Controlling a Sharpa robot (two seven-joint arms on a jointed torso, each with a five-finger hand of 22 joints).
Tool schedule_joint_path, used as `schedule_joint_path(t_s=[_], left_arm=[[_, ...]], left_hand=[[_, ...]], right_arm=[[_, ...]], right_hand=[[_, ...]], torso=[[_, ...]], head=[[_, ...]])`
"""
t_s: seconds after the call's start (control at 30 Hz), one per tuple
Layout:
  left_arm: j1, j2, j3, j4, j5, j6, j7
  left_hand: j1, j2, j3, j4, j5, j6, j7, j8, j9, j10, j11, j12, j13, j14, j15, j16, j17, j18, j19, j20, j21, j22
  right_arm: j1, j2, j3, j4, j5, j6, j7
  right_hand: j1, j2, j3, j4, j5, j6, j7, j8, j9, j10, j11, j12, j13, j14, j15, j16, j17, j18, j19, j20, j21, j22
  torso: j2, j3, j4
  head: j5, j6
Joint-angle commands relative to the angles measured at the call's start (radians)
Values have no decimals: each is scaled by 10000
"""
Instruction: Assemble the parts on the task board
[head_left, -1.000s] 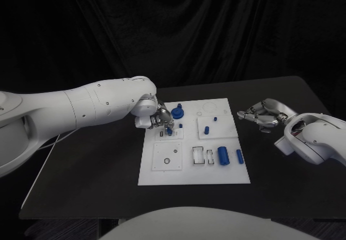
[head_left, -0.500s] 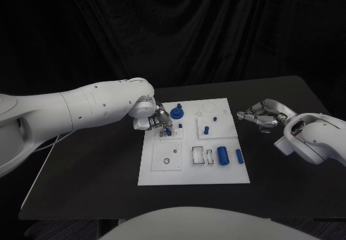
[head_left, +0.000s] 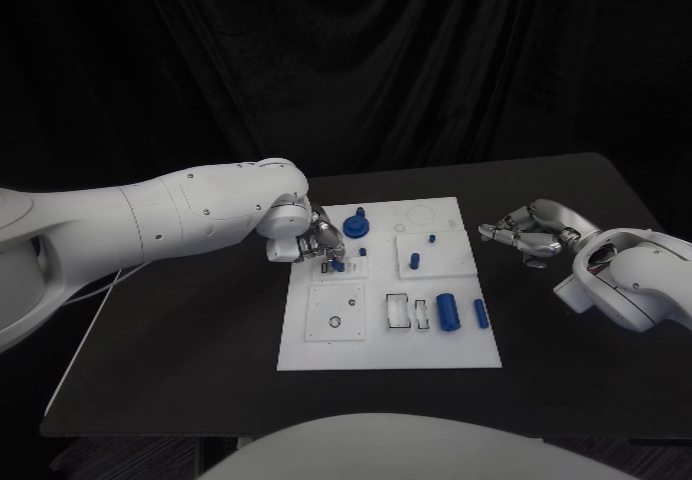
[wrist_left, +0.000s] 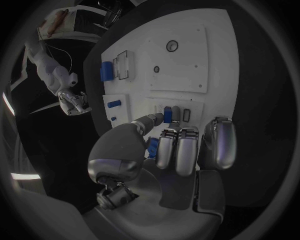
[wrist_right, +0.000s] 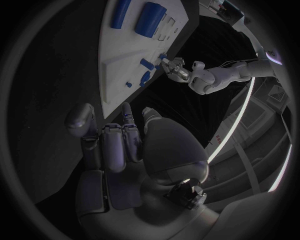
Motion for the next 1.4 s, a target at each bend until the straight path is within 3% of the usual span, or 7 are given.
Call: schedule_joint_path(t_s=[0.03,0.93,1.13,1.23,1.4], left_arm=[[-31,10,8,14,34,-111,134],[-287,59,9,-80,34,-233,245],[-303,37,9,-48,34,-183,249],[-309,33,9,-38,34,-61,229],[-320,36,9,-68,34,318,112]], left_hand=[[-9,116,8,47,-59,36,-27,-3,14,1041,-54,27,2626,1057,-14,27,2634,62,-36,0,-61,1042],[-6,174,2,152,-183,37,-19,-40,38,1041,-46,27,2626,1057,-6,27,2634,87,-127,9,-142,984],[39,154,-83,264,-688,16,-19,-123,78,1041,-40,27,2626,1057,-1,27,2634,103,-183,20,-215,961],[35,80,-247,392,-1230,-49,12,-281,41,1041,-16,27,2626,1057,19,27,2634,113,-216,33,-272,951],[-64,-31,-568,666,-1653,-150,96,-633,-229,1041,60,27,2626,1057,73,27,2634,138,-317,85,-390,890]], right_arm=[[-34,14,6,4,-16,92,-139],[-47,-4,6,-9,-16,210,-218],[-49,1,7,-21,-16,239,-239],[-49,1,7,-23,-16,261,-259],[-50,-4,7,-22,-16,293,-292]], right_hand=[[131,7,-19,-41,41,87,-6,-39,-14,-61,16,-69,602,337,-92,-50,1645,137,-41,4,-66,1217],[142,3,-21,-34,58,96,-7,-38,-15,-70,15,-75,591,330,-93,-64,1633,140,-50,2,-86,1212],[153,7,-24,-23,71,107,-7,-38,-16,-94,14,-90,565,316,-94,-88,1612,148,-69,0,-128,1202],[154,7,-26,-20,73,108,-7,-39,-17,-99,14,-92,560,314,-94,-92,1609,152,-79,-1,-148,1196],[158,3,-28,-21,74,108,-7,-40,-18,-101,14,-94,557,312,-94,-95,1606,152,-81,-1,-152,1195]], torso=[[0,-6,11],[8,-4,3],[3,-8,-4],[3,-7,-3],[0,0,4]], head=[[3,1],[-4,1],[26,1],[26,1],[16,1]])
